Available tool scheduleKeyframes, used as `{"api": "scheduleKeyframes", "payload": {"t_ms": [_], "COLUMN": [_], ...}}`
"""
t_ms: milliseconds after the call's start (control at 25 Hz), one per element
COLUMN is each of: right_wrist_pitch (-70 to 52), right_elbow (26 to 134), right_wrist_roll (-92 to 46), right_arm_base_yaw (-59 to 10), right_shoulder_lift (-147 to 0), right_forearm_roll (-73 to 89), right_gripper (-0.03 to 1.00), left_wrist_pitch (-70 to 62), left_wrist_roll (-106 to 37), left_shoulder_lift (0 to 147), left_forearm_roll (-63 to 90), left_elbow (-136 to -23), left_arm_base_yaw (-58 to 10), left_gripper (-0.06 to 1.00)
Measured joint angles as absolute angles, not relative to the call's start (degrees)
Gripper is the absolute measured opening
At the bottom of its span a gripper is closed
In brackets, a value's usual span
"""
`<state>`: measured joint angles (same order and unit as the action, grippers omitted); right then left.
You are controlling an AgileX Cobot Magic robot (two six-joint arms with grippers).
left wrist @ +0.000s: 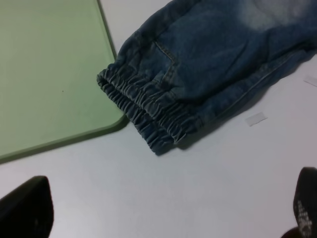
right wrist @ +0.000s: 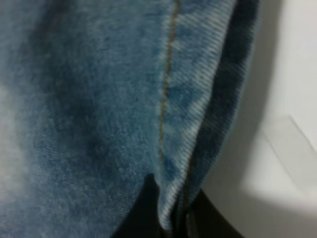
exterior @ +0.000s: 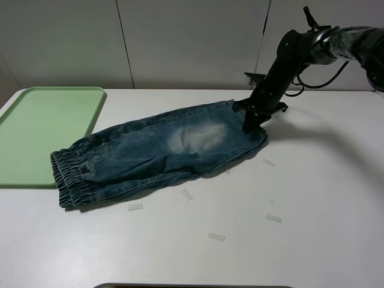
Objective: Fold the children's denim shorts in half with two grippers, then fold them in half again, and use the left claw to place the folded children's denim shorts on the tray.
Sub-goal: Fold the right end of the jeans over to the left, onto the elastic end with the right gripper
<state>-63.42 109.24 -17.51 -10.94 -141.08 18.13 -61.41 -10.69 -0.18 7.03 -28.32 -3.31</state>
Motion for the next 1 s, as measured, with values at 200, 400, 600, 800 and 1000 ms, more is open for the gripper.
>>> {"api": "scheduleKeyframes", "payload": {"t_ms": [200,400,600,800,1000], "right_wrist_pitch": [-66.03,-66.24,-63.77,-57.13,-52.19], "right_elbow": [108.83,106.55,99.68,89.48,82.28], "right_wrist_roll": [-10.62,-8.34,-6.17,-2.64,1.62], "right_arm_base_yaw": [-9.93,-7.77,-4.83,-0.77,1.86], "right_shoulder_lift": [-139.83,-137.7,-133.45,-127.62,-122.43], "right_forearm_roll": [10.35,7.66,5.96,4.11,0.0], "right_gripper": [0.0,0.0,0.0,0.0,0.0], "left_wrist_pitch": [-61.41,-61.41,-61.41,-61.41,-61.41], "left_wrist_roll": [-10.69,-10.69,-10.69,-10.69,-10.69], "left_shoulder_lift": [-0.18,-0.18,-0.18,-0.18,-0.18], "left_forearm_roll": [7.03,7.03,7.03,7.03,7.03], "left_elbow": [-28.32,-28.32,-28.32,-28.32,-28.32], "left_arm_base_yaw": [-3.31,-3.31,-3.31,-3.31,-3.31], "left_gripper": [0.97,0.97,0.97,0.97,0.97]}}
